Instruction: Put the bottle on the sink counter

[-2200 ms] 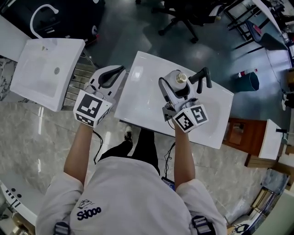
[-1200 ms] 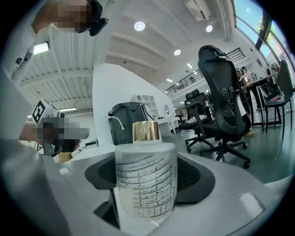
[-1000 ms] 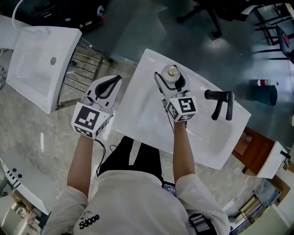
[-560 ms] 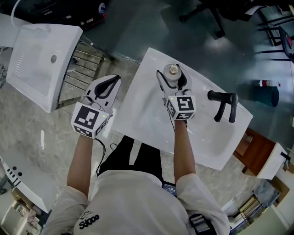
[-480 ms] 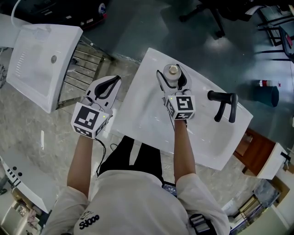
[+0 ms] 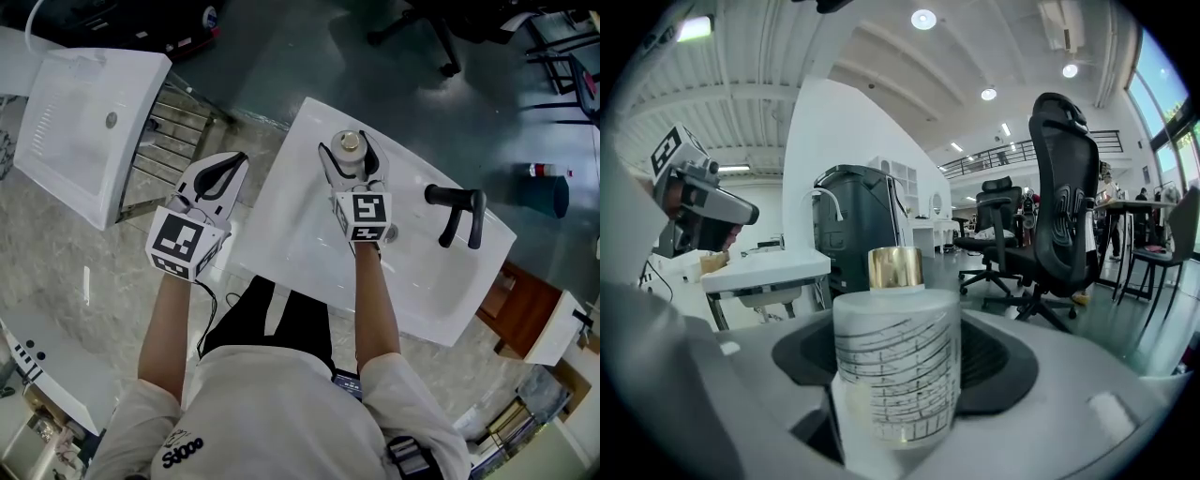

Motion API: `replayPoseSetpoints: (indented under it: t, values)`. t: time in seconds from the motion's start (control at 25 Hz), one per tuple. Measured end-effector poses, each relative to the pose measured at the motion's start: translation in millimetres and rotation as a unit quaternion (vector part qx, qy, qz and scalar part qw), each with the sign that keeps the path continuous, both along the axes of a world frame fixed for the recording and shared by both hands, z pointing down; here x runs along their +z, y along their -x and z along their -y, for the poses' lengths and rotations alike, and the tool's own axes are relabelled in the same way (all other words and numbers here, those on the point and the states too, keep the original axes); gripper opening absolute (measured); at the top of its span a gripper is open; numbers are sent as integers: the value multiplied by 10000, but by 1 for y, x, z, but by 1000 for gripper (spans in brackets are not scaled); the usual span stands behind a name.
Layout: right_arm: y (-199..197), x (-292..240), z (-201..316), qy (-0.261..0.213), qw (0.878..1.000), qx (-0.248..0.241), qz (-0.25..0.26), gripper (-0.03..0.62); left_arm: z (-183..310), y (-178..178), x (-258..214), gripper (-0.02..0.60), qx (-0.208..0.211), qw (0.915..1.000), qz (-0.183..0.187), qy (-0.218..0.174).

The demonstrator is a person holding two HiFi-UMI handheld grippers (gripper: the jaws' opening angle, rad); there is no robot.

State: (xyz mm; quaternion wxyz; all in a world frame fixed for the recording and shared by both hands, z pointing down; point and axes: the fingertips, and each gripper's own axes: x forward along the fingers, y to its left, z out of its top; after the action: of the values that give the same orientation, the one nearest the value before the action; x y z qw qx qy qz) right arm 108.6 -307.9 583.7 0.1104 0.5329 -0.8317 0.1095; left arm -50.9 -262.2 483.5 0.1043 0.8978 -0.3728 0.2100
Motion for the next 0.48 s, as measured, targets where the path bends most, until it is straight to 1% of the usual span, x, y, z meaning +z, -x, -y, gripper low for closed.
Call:
replayPoseSetpoints:
  t: [0.2, 0.48]
  values:
    - [1, 4, 0, 101, 9998, 10, -172, 348, 3, 1, -2, 15, -14, 10000, -23, -21]
    - [-1, 6, -2, 179, 9995, 112, -247, 348, 5, 4, -1, 15, 2, 10000, -64, 4]
